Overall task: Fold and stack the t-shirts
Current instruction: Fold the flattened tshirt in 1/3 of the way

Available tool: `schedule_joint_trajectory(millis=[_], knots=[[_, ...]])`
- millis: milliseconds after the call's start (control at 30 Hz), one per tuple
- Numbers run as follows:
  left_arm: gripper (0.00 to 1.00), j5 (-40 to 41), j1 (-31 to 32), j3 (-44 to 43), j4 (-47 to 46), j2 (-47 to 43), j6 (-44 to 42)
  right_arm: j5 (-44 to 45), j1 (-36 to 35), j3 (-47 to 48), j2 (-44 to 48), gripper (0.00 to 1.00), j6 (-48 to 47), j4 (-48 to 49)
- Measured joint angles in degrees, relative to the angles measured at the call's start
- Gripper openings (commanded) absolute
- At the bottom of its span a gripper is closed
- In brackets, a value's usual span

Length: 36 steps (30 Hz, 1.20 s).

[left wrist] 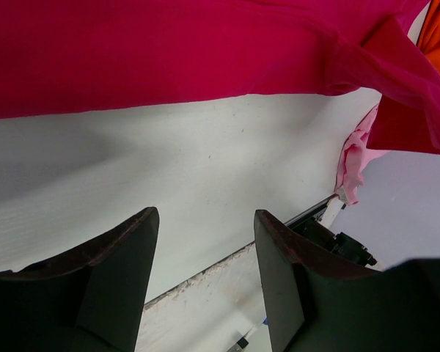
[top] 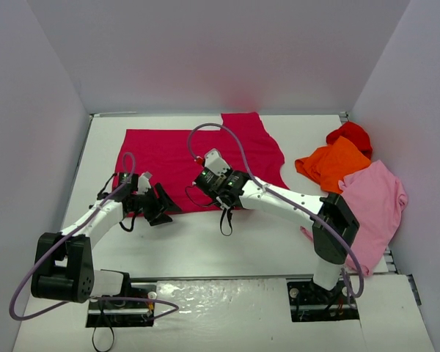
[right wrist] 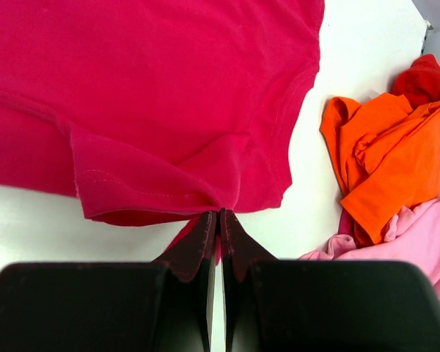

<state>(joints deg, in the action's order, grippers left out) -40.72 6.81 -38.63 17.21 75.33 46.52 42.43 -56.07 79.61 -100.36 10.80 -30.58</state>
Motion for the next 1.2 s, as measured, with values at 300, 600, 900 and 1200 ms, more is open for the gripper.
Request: schedule_joint_trajectory(millis=[300,600,900,1200], knots=[[0.51,-0.01,0.0,0.0,0.0,0.0,0.0,-2.17,6.86,0.44,-2.26,0.0,-4.72,5.39],[0.51,-0.01,0.0,0.0,0.01,0.0,0.0,-4.0,9.33,3.5,-6.99,0.0,-8.9,9.01],[0.51,-0.02,0.0,0.02,0.02,0.0,0.0,-5.58,9.68,7.82,-12.32,0.0,-12.41,11.21],[0.51,-0.13,0.0,0.04,0.0,0.0,0.0,-5.77,10.88,9.31,-14.27,0.0,-14.51,12.23]])
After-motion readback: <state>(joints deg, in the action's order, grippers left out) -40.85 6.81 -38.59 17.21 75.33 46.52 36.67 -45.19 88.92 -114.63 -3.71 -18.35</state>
